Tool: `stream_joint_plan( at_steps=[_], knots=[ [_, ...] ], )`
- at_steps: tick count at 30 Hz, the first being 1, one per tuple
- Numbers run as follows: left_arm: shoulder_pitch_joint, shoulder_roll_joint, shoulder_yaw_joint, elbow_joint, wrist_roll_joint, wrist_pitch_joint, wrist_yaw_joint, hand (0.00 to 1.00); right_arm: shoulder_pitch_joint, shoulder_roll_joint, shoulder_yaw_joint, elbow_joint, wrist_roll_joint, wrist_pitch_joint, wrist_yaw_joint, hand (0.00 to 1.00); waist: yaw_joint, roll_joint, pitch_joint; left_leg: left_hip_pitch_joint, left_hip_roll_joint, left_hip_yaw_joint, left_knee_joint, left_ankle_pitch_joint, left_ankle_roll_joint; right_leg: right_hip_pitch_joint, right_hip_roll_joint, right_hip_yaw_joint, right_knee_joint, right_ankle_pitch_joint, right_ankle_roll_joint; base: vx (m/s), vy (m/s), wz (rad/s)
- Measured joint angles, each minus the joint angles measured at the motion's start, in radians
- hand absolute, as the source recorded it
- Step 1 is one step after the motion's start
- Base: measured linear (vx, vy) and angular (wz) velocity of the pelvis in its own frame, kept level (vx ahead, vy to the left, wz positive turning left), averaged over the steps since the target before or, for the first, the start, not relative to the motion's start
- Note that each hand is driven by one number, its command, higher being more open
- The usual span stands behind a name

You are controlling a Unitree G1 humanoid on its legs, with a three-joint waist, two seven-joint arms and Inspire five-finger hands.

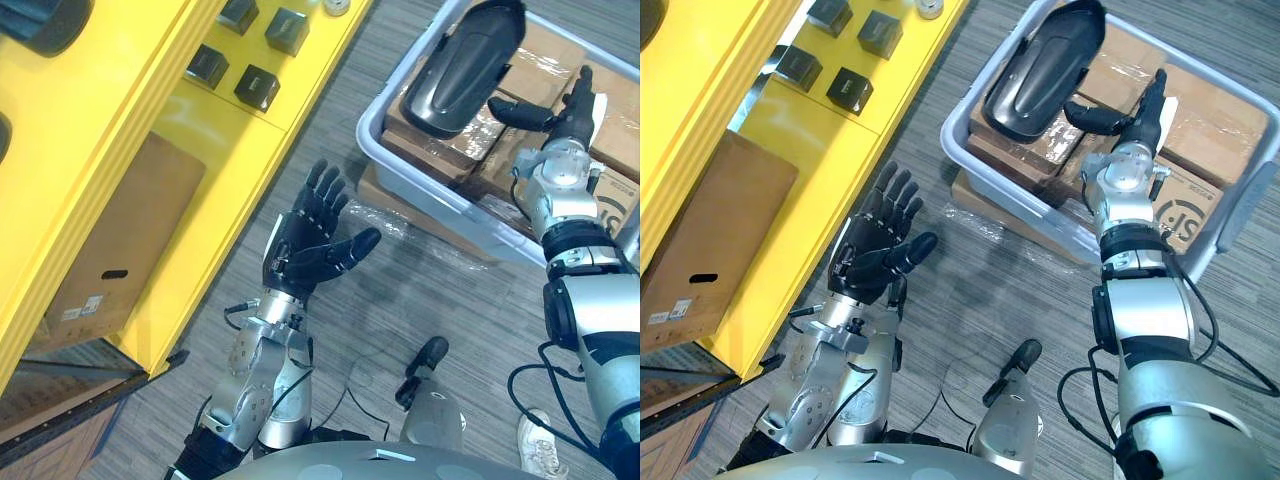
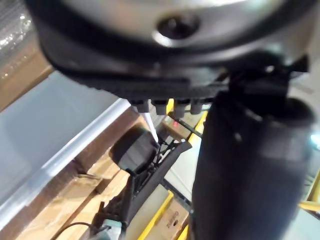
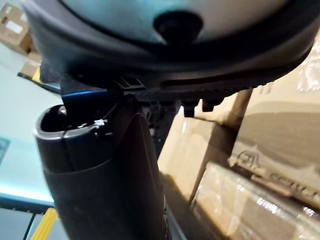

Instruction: Walk over and take three plastic housings, then place them on the shelf

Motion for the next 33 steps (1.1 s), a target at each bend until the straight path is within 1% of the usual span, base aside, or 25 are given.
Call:
stream_joint_plan(
  at_steps=[2, 3, 5, 8, 10, 12, 15, 17, 20, 23, 27, 29, 32, 33],
  knots=[
    [0.001, 0.001, -0.013, 0.001, 0.000, -0.005, 0.003, 1.00, -0.047, -0.018, 0.014, 0.000, 0.000, 0.000, -0.016, 1.00, 0.003, 0.007, 0.020, -0.002, -0.004, -0.016, -0.018, 0.016, 0.000, -0.007, -0.007, -0.009, 0.023, -0.012, -0.001, -0.06, -0.013, 0.21],
    [0.003, 0.001, -0.015, 0.001, 0.000, -0.006, 0.004, 1.00, -0.062, -0.018, 0.015, 0.000, 0.000, -0.001, -0.028, 1.00, 0.005, 0.006, 0.026, -0.002, -0.006, -0.017, -0.018, 0.017, 0.001, -0.011, -0.010, -0.009, 0.032, -0.015, -0.001, -0.05, -0.002, 0.09],
    [0.007, 0.001, -0.022, 0.002, -0.001, -0.006, 0.008, 1.00, -0.074, -0.018, 0.025, -0.003, 0.000, -0.002, -0.055, 1.00, 0.010, 0.006, 0.028, -0.003, -0.008, -0.018, -0.018, 0.018, 0.002, -0.018, -0.017, -0.007, 0.052, -0.017, -0.002, -0.04, -0.006, 0.04],
    [0.007, 0.000, -0.024, 0.002, -0.007, -0.008, 0.009, 1.00, -0.075, -0.028, 0.028, -0.011, 0.000, -0.002, -0.066, 1.00, 0.009, 0.006, 0.028, -0.003, -0.010, -0.022, -0.018, 0.021, 0.004, -0.022, -0.024, -0.007, 0.073, -0.026, 0.000, -0.04, -0.018, 0.07],
    [0.010, -0.001, -0.024, 0.001, -0.012, -0.018, 0.008, 1.00, -0.076, -0.050, 0.029, -0.019, -0.001, 0.006, -0.065, 1.00, 0.009, 0.006, 0.029, -0.002, -0.016, -0.022, -0.018, 0.025, 0.005, -0.033, -0.036, -0.003, 0.100, -0.046, 0.002, -0.06, -0.028, 0.03],
    [0.012, -0.001, -0.024, 0.002, -0.018, -0.019, 0.008, 1.00, -0.077, -0.058, 0.030, -0.026, -0.001, 0.033, -0.062, 1.00, 0.003, 0.006, 0.029, -0.001, -0.016, -0.020, -0.018, 0.026, 0.005, -0.035, -0.038, 0.000, 0.106, -0.050, 0.002, -0.08, -0.029, -0.03],
    [0.012, -0.001, -0.028, 0.002, -0.018, -0.019, 0.008, 1.00, -0.079, -0.059, 0.034, -0.020, -0.001, 0.099, -0.055, 1.00, -0.001, 0.006, 0.029, 0.004, -0.017, -0.018, -0.019, 0.029, 0.006, -0.037, -0.042, 0.004, 0.120, -0.066, 0.003, -0.09, -0.031, -0.02],
    [0.019, -0.009, -0.031, 0.002, -0.017, -0.019, 0.008, 1.00, -0.079, -0.059, 0.062, 0.000, -0.001, 0.147, -0.042, 1.00, -0.003, 0.006, 0.029, 0.004, -0.015, -0.017, -0.020, 0.032, 0.005, -0.043, -0.042, 0.010, 0.128, -0.074, 0.002, -0.09, -0.039, -0.03],
    [0.024, -0.010, -0.065, 0.016, -0.017, -0.019, 0.008, 1.00, -0.085, -0.059, 0.078, 0.047, -0.001, 0.191, -0.024, 1.00, 0.006, 0.006, 0.029, 0.001, -0.015, -0.012, -0.020, 0.034, 0.006, -0.053, -0.043, 0.019, 0.134, -0.075, 0.001, -0.09, -0.028, -0.05],
    [0.027, -0.017, -0.084, 0.059, -0.017, -0.019, 0.015, 1.00, -0.122, -0.060, 0.108, 0.109, -0.002, 0.212, -0.007, 1.00, 0.007, 0.007, 0.029, -0.011, -0.015, -0.015, -0.020, 0.035, 0.005, -0.062, -0.042, 0.017, 0.134, -0.074, 0.001, -0.07, -0.033, 0.02],
    [0.026, -0.020, -0.085, 0.095, -0.018, -0.019, 0.026, 1.00, -0.167, -0.085, 0.111, 0.119, -0.002, 0.213, -0.002, 1.00, 0.013, 0.007, 0.029, -0.051, -0.017, -0.031, -0.020, 0.044, 0.005, -0.088, -0.042, 0.002, 0.134, -0.073, 0.002, -0.05, -0.038, 0.12],
    [0.024, -0.020, -0.082, 0.117, -0.019, -0.023, 0.037, 1.00, -0.189, -0.101, 0.112, 0.135, -0.001, 0.213, -0.006, 1.00, 0.028, 0.007, 0.029, -0.064, -0.020, -0.046, -0.020, 0.047, 0.004, -0.088, -0.042, -0.010, 0.134, -0.073, 0.002, -0.02, -0.041, 0.20],
    [0.024, -0.020, -0.073, 0.120, -0.019, -0.028, 0.044, 1.00, -0.198, -0.107, 0.122, 0.139, -0.001, 0.212, -0.010, 1.00, 0.038, 0.007, 0.029, -0.070, -0.023, -0.054, -0.020, 0.048, 0.004, -0.087, -0.042, -0.015, 0.134, -0.074, 0.002, -0.03, -0.030, 0.12],
    [0.024, -0.020, -0.064, 0.120, -0.018, -0.042, 0.047, 1.00, -0.199, -0.107, 0.138, 0.139, -0.001, 0.210, -0.010, 1.00, 0.046, 0.007, 0.029, -0.071, -0.022, -0.056, -0.020, 0.048, 0.003, -0.086, -0.042, -0.019, 0.134, -0.075, 0.001, -0.04, -0.027, 0.04]
  ],
)
